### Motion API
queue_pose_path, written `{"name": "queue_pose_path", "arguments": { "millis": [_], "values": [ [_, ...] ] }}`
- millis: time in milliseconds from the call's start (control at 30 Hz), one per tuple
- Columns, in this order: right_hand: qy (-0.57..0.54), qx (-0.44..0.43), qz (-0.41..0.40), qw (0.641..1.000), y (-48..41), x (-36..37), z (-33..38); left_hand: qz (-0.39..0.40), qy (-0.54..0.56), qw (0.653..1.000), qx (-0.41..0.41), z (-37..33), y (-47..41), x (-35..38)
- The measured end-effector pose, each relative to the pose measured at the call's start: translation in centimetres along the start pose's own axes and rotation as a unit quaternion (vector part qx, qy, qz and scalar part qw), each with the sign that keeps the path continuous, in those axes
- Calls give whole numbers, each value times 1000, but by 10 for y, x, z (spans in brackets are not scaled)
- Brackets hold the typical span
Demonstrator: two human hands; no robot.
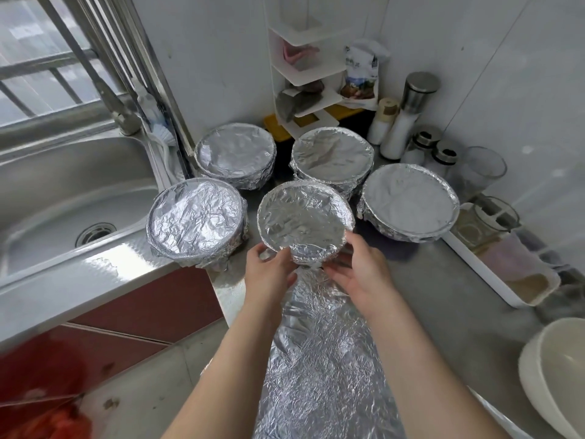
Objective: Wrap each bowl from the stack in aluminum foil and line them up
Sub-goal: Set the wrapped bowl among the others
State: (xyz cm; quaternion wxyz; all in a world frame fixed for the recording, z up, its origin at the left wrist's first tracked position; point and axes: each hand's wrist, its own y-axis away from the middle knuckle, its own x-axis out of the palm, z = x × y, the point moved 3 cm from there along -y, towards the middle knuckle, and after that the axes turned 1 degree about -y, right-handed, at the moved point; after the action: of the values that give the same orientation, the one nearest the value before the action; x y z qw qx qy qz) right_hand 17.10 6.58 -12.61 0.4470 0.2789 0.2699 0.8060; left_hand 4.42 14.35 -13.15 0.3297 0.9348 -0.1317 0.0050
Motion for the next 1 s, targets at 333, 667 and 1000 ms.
{"name": "queue_pose_path", "arguments": {
  "millis": [333,667,1000],
  "values": [
    [538,-82,-3,839,10,-55,-31,-73,-574,811,82,35,14,-69],
    [513,-114,45,850,46,-69,-40,-10,-540,840,48,38,51,-91],
    [640,-202,55,739,97,-60,20,-71,-279,937,198,-8,108,-130]
  ]
}}
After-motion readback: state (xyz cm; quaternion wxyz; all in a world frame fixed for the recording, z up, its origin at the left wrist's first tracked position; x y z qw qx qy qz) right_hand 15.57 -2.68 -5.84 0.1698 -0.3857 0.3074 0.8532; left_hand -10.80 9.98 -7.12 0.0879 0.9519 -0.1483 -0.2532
